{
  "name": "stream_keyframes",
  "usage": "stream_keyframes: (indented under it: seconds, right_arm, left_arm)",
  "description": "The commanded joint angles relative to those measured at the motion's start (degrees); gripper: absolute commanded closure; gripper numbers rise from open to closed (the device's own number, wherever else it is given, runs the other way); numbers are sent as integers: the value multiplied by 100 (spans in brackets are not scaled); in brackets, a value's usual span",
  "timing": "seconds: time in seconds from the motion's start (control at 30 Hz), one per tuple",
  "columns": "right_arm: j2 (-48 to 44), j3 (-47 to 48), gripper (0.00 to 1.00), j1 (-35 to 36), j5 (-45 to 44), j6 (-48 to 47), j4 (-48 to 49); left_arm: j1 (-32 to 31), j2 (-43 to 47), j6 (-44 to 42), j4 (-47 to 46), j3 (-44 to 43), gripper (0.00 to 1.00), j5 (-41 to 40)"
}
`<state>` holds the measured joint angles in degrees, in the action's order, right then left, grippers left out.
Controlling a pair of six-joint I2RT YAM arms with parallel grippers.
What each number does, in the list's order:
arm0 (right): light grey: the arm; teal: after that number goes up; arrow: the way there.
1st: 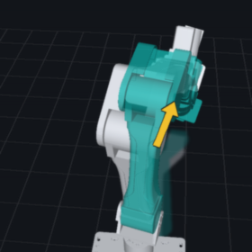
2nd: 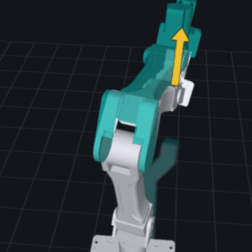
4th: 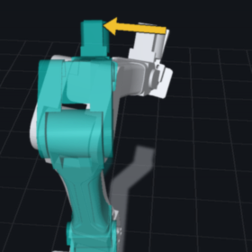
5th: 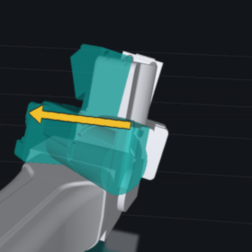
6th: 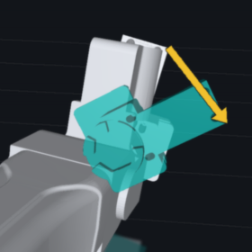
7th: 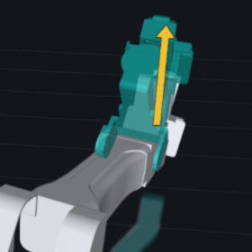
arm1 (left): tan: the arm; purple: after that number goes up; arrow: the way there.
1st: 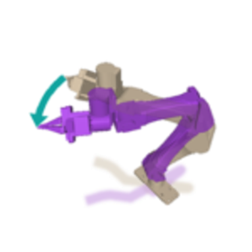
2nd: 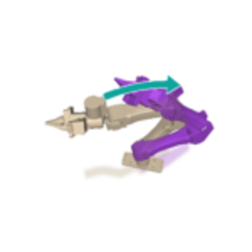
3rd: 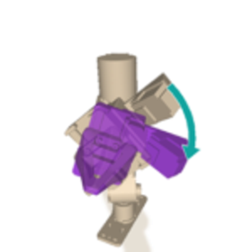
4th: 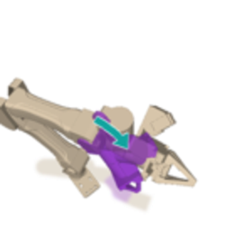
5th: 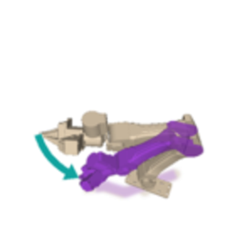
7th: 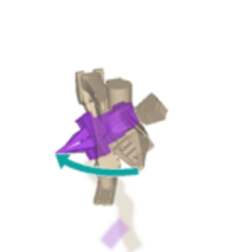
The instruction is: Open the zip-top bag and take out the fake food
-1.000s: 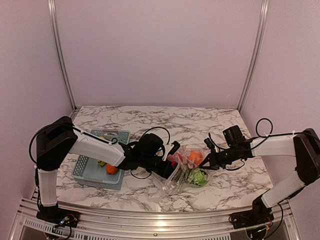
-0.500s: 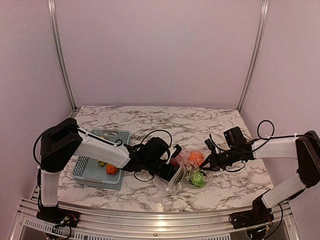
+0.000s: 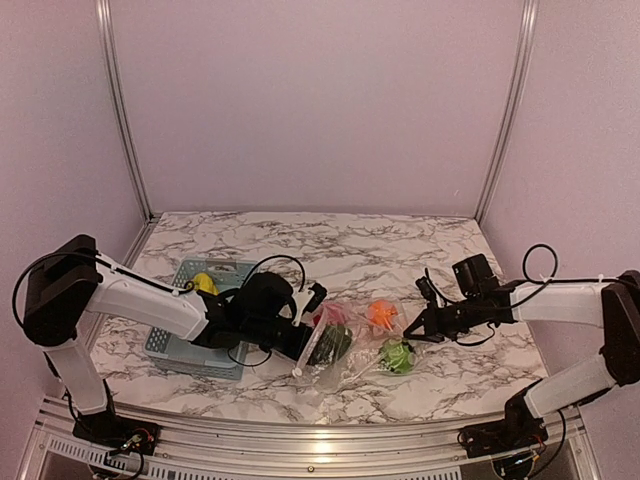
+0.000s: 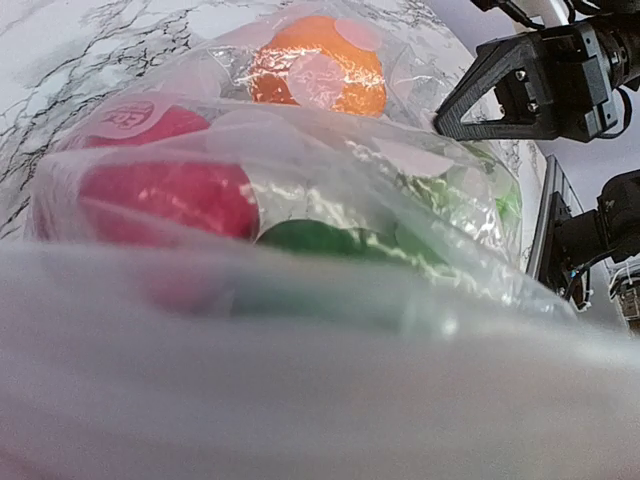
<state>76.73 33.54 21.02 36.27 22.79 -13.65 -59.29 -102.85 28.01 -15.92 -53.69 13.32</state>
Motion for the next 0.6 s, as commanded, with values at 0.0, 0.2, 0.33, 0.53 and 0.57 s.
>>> stream_keyframes:
  seconds: [0.0,0.2,0.33,0.53,0.57]
  right_arm:
    - [-178,-91,100,-74,-524,132,-181]
    - [-274,-128,100,-123,-642,180,-168]
    - [-238,-114,100,-124,-610,158,-154]
    - [-296,-100,100,-122,-686,210,-182]
    - [-303,-109,100,-119,-677,222,-163]
  left_arm:
    - [126,461,-175,456,168,31,-302]
    - [145,491,-665,1435,-33,27,-826]
    - [132,199,-864,1583,-229,30,-779]
    - [137,546,-793,1510,-156,30,-788]
    - [137,606,-801,1505,-143,28,-807]
